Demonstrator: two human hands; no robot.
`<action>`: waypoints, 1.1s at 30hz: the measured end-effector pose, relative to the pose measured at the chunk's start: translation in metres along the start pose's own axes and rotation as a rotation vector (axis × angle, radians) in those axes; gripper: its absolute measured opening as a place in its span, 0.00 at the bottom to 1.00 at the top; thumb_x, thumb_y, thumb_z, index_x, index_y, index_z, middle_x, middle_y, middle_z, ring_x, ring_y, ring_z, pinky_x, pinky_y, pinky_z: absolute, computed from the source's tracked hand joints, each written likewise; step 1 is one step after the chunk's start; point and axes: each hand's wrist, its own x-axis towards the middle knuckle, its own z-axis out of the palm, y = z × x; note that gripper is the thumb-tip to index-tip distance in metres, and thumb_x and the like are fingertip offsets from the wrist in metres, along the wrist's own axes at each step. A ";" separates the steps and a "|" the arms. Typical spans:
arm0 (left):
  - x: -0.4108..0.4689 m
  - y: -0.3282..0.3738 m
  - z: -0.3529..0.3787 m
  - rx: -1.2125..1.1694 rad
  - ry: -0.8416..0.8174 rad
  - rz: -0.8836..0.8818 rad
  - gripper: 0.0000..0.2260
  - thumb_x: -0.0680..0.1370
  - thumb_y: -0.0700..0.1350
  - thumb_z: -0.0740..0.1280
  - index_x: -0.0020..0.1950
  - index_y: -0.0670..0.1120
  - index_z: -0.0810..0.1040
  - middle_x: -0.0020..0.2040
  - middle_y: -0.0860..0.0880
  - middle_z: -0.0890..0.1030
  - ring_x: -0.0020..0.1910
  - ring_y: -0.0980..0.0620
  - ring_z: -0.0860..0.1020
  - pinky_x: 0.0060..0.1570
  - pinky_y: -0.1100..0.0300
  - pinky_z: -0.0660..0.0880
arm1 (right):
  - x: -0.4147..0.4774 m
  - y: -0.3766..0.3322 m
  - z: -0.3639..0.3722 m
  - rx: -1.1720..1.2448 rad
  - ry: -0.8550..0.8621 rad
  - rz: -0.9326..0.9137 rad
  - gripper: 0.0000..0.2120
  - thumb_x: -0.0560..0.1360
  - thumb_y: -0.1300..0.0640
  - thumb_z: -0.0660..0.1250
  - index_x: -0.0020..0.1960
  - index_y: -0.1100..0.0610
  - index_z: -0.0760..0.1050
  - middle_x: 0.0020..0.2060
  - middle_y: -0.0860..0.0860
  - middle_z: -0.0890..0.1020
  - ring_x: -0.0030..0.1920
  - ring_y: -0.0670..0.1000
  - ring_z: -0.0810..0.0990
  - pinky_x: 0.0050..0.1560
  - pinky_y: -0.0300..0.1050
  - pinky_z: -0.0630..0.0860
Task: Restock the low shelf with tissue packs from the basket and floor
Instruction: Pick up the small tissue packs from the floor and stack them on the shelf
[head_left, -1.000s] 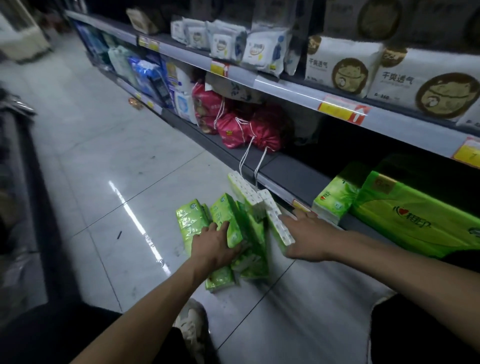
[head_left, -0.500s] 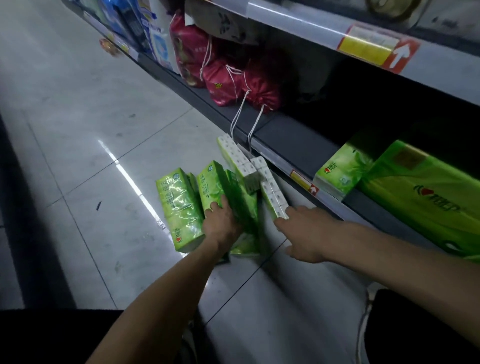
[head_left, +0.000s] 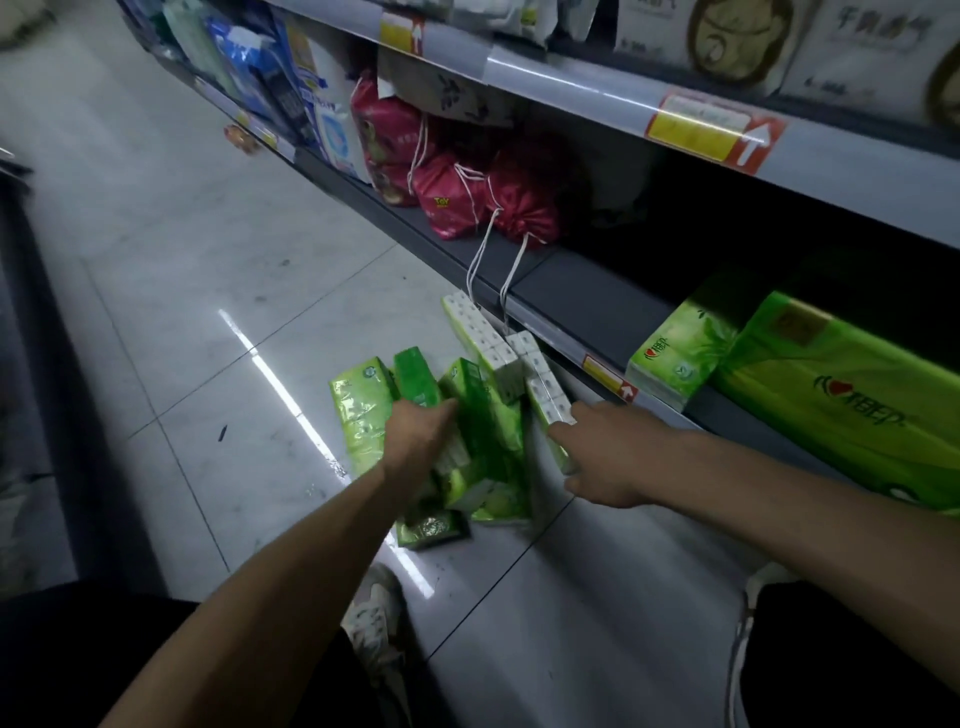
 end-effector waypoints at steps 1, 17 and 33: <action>-0.003 0.010 -0.012 -0.158 -0.010 -0.066 0.19 0.74 0.53 0.77 0.50 0.38 0.81 0.40 0.42 0.83 0.37 0.44 0.84 0.43 0.48 0.84 | -0.002 0.001 -0.002 0.016 0.013 0.007 0.24 0.80 0.45 0.63 0.72 0.53 0.67 0.67 0.58 0.71 0.66 0.61 0.73 0.55 0.52 0.73; -0.117 0.071 -0.100 -0.758 -0.716 -0.176 0.14 0.62 0.42 0.64 0.42 0.50 0.61 0.42 0.45 0.62 0.49 0.39 0.72 0.56 0.42 0.80 | -0.013 -0.003 -0.038 1.610 0.154 0.328 0.18 0.75 0.39 0.72 0.54 0.52 0.78 0.49 0.56 0.82 0.43 0.56 0.83 0.46 0.51 0.83; -0.112 0.057 -0.063 0.193 -0.061 0.787 0.37 0.75 0.45 0.74 0.80 0.58 0.63 0.70 0.51 0.76 0.67 0.52 0.75 0.62 0.51 0.76 | -0.020 0.022 -0.031 1.016 0.615 0.411 0.39 0.62 0.60 0.81 0.71 0.46 0.73 0.58 0.49 0.83 0.56 0.56 0.82 0.58 0.49 0.80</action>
